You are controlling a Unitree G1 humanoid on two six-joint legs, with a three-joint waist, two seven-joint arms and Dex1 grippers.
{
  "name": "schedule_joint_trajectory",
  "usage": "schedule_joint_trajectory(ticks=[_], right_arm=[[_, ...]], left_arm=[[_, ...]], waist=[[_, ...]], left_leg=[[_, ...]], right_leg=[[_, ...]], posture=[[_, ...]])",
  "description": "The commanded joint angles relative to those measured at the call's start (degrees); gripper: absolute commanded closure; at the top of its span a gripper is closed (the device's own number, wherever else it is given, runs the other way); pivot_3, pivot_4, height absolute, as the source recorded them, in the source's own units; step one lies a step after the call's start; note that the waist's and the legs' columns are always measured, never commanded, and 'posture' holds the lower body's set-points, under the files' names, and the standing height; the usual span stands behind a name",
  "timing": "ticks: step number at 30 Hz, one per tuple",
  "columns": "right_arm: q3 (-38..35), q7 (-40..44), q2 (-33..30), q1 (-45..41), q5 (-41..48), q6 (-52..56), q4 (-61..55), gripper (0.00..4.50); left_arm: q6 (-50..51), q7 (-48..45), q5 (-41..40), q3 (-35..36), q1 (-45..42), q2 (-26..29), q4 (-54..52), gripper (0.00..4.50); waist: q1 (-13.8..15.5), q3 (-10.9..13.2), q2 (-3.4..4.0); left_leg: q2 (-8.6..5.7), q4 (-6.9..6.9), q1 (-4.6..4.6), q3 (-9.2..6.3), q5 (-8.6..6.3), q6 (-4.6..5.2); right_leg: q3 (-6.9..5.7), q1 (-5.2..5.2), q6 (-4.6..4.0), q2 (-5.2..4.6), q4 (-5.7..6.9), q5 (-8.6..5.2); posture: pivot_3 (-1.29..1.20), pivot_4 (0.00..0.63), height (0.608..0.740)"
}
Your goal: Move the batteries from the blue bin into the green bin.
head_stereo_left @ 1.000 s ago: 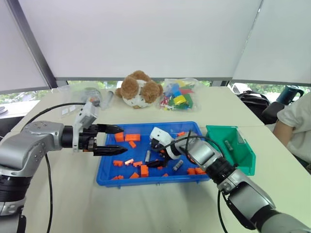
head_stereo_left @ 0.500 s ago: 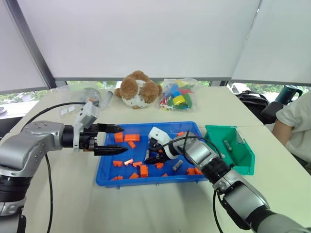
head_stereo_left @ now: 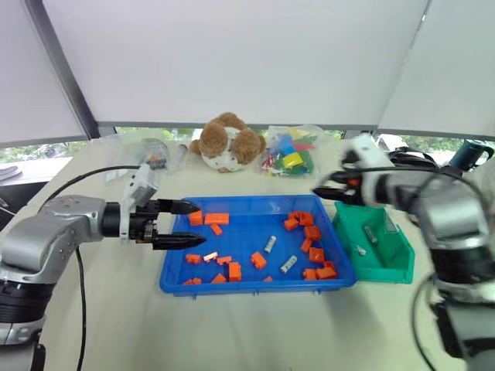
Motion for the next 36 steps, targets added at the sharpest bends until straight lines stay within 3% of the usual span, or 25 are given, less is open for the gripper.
schedule_joint_trajectory(ticks=[1,8,13,18,24,29,36], right_arm=[[-1.7,-0.1,-4.9,5.3,0.2,-1.1,-1.6,2.33],[-0.9,0.7,-10.0,13.1,0.1,-6.0,1.7,2.33],[-0.3,0.8,-10.6,13.4,0.5,-8.2,3.6,0.05],[1.6,1.5,-9.4,8.6,0.9,-10.4,5.5,0.01],[8.0,4.4,-0.8,-1.7,4.3,-9.3,4.9,0.01],[18.0,6.4,7.4,-2.6,2.6,-12.6,6.4,0.01],[25.3,3.0,12.3,-1.6,-3.6,-18.3,13.5,0.01]], left_arm=[[-1.7,-1.0,0.6,-0.8,-1.7,-0.5,0.3,0.0],[-3.5,-2.8,1.9,-2.7,-4.2,-1.9,3.1,0.0],[-3.8,-2.9,2.3,-2.8,-4.1,-2.3,3.2,0.0],[-3.3,-2.6,2.0,-2.4,-3.8,-2.2,2.6,0.0],[-2.9,-2.5,1.9,-2.1,-3.9,-1.9,2.6,0.0],[-2.7,-2.3,2.0,-2.2,-4.2,-1.8,2.8,0.0],[-2.0,-1.7,1.4,-1.3,-3.2,-1.2,1.3,0.0]], waist=[[-0.3,0.0,0.0],[-1.0,0.0,0.05],[-0.9,0.0,0.05],[-1.0,0.0,0.06],[-1.5,0.0,0.06],[-1.4,0.0,0.06],[-0.7,0.0,0.05]], left_leg=[[0.0,0.0,0.02,0.0,0.0,0.0],[0.0,-0.08,0.09,0.01,0.0,0.0],[0.0,-0.05,0.09,0.01,0.01,0.0],[0.0,-0.05,0.09,0.01,0.01,0.0],[0.01,-0.08,0.09,-0.01,0.01,-0.01],[0.01,-0.07,0.07,0.0,0.01,-0.01],[0.01,0.02,0.02,0.02,0.01,-0.01]], right_leg=[[0.01,0.01,0.0,0.0,0.0,0.0],[0.07,-0.01,0.01,0.05,0.05,0.0],[0.07,0.01,0.01,0.04,0.04,0.0],[0.07,0.0,0.01,0.05,0.04,0.0],[0.06,-0.01,0.01,0.07,0.07,0.0],[0.05,-0.01,0.01,0.06,0.07,0.0],[0.04,-0.02,0.01,0.02,0.06,0.0]], posture=[[0.0,0.15,0.733],[0.0,0.15,0.733],[0.0,0.15,0.733],[0.0,0.15,0.733],[0.0,0.15,0.733],[0.0,0.15,0.733],[0.0,0.15,0.733]])
